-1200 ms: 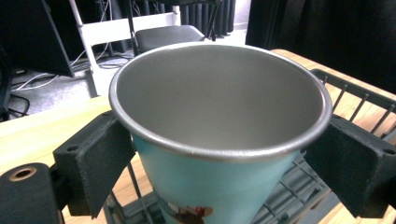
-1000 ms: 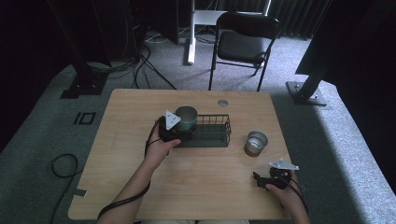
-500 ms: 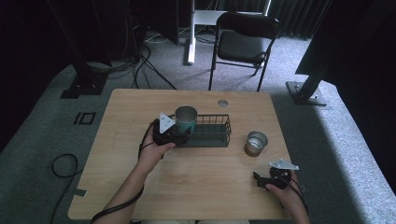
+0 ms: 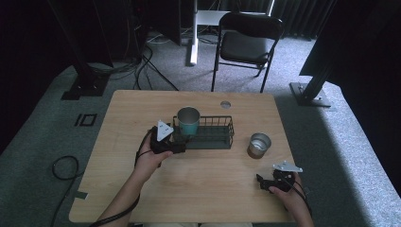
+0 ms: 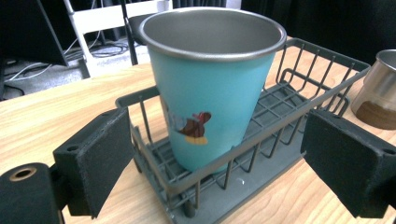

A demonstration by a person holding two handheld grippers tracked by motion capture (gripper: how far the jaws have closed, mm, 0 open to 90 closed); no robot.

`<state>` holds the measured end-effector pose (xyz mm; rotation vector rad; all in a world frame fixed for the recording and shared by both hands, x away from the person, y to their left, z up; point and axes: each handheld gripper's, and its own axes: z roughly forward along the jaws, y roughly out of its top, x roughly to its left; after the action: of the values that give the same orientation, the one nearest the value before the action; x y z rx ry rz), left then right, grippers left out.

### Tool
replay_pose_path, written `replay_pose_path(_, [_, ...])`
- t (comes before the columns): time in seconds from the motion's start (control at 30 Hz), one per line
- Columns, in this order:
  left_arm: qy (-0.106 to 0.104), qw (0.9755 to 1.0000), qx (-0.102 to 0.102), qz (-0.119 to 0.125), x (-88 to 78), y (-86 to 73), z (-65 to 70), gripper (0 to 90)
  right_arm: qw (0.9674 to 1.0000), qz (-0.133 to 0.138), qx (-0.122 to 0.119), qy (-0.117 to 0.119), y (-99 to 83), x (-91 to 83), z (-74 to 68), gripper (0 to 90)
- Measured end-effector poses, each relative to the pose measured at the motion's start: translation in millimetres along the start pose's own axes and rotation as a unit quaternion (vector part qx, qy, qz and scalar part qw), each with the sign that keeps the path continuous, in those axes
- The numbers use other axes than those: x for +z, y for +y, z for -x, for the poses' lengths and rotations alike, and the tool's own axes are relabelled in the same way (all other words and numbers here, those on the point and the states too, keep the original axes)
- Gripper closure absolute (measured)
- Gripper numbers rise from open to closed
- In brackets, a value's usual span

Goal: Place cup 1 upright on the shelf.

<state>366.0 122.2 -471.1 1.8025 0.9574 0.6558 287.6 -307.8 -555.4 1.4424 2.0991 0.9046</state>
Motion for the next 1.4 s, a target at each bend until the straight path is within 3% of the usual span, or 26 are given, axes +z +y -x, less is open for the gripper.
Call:
replay_pose_path(0.33, [0.009,0.9999,-0.001,-0.006,-18.1,-9.0,-11.5,9.9,1.0,0.0,0.0,0.0,0.0,0.0,0.0,10.3])
replay_pose_path(0.9, [0.029,0.9988,-0.019,-0.034,-49.2,-46.3,-41.9,9.9,1.0,0.0,0.0,0.0,0.0,0.0,0.0,10.3])
replay_pose_path(1.4, [0.043,0.9966,-0.027,-0.065,-71.1,-77.1,-56.1,9.9,1.0,0.0,0.0,0.0,0.0,0.0,0.0,10.3])
